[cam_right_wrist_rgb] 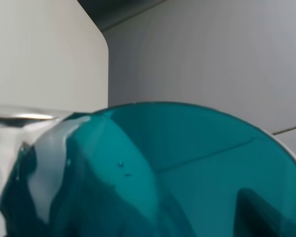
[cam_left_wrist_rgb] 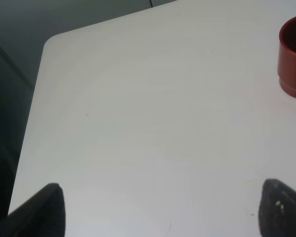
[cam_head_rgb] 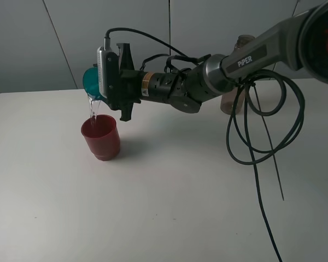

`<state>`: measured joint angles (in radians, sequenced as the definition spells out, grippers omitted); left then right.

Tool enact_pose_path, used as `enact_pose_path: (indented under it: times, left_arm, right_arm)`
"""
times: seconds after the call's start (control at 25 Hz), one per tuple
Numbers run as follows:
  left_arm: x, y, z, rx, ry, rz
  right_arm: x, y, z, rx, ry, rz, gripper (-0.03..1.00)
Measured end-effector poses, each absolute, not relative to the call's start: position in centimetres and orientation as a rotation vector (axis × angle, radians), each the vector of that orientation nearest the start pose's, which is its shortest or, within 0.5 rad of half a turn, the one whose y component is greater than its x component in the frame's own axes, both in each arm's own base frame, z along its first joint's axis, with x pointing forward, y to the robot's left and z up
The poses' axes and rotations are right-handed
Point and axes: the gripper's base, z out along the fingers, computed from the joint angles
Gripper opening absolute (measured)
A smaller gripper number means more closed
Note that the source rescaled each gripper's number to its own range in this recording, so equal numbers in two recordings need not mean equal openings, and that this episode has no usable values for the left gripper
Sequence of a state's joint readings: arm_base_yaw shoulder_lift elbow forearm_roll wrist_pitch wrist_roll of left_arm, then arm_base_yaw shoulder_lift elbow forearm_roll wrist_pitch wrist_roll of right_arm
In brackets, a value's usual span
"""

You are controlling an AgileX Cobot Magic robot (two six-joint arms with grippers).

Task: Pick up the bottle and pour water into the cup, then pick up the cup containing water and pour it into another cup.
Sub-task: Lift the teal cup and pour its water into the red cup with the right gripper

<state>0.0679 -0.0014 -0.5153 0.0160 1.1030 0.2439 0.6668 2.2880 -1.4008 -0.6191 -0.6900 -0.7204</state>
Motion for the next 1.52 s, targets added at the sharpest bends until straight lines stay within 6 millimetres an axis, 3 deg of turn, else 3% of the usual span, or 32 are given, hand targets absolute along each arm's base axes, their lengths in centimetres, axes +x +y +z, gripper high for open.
enact_pose_path:
  times: [1.52]
  left_arm:
    - [-0.88,0.07,27.81,0.181,2.069,0.210]
  right_arm:
    - [36.29,32.90,13.34,-1.682,0.386,-0.430,0.04]
